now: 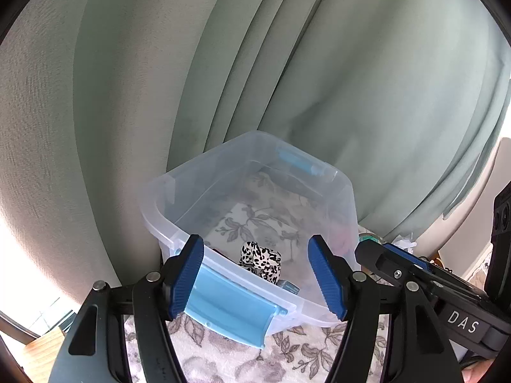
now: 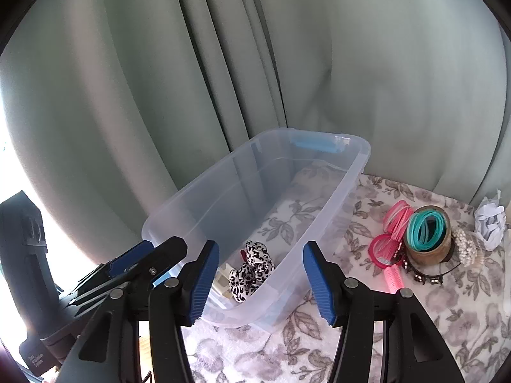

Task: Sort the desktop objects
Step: 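Carry scrunchie and medicine box into the clear bin and release both, then move both tools back to the pink roller and cotton swab bag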

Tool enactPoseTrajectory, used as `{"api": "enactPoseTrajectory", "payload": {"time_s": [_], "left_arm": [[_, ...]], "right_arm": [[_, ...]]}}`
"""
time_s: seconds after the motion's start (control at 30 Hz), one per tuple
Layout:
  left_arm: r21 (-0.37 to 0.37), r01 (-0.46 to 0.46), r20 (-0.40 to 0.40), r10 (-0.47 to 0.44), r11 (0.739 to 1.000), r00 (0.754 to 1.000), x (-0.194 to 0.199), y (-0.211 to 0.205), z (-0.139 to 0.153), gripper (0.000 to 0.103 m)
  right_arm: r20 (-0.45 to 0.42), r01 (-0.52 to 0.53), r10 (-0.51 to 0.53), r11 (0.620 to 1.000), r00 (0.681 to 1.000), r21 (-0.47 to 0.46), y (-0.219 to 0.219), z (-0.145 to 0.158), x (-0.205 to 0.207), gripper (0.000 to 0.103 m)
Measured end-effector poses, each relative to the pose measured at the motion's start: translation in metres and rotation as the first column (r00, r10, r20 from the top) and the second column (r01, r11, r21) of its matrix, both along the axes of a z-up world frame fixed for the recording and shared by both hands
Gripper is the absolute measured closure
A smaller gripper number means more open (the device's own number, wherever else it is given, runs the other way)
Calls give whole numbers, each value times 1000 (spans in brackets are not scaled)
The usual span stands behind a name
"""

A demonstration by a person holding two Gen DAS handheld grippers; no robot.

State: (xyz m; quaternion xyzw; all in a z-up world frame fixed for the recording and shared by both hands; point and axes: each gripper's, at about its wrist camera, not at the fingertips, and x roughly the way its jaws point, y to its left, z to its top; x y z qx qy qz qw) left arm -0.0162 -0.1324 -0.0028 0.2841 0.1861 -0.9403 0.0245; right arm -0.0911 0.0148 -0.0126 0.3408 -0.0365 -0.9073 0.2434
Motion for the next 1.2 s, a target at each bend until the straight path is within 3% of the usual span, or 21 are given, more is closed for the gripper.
{"api": "enactPoseTrajectory", "payload": {"time_s": [0.23,0.4,0.6,0.73,0.97,1.2], "left_arm": [[-6,8,-4,-8,1000,1000,2,4,4,34],[-9,45,-51,-45,999,998,7,16,15,34],[-26,112,-94,-114,993,989,9,41,30,34],[-45,175,-114,-180,983,977,6,64,38,34],[-101,315,-75,-323,944,943,2,116,35,34],[-147,438,30,-439,887,898,-4,173,9,34]], "right_arm": [[-7,-2,2,1000,1000,-6,2,2,5,40],[-26,33,-34,999,999,-11,22,8,12,34],[-63,159,-162,986,985,-46,74,18,21,34],[-66,288,-293,955,954,-73,123,23,26,34],[-18,463,-467,880,884,-107,186,16,37,34],[35,514,-513,853,857,-92,216,-6,49,34]]}}
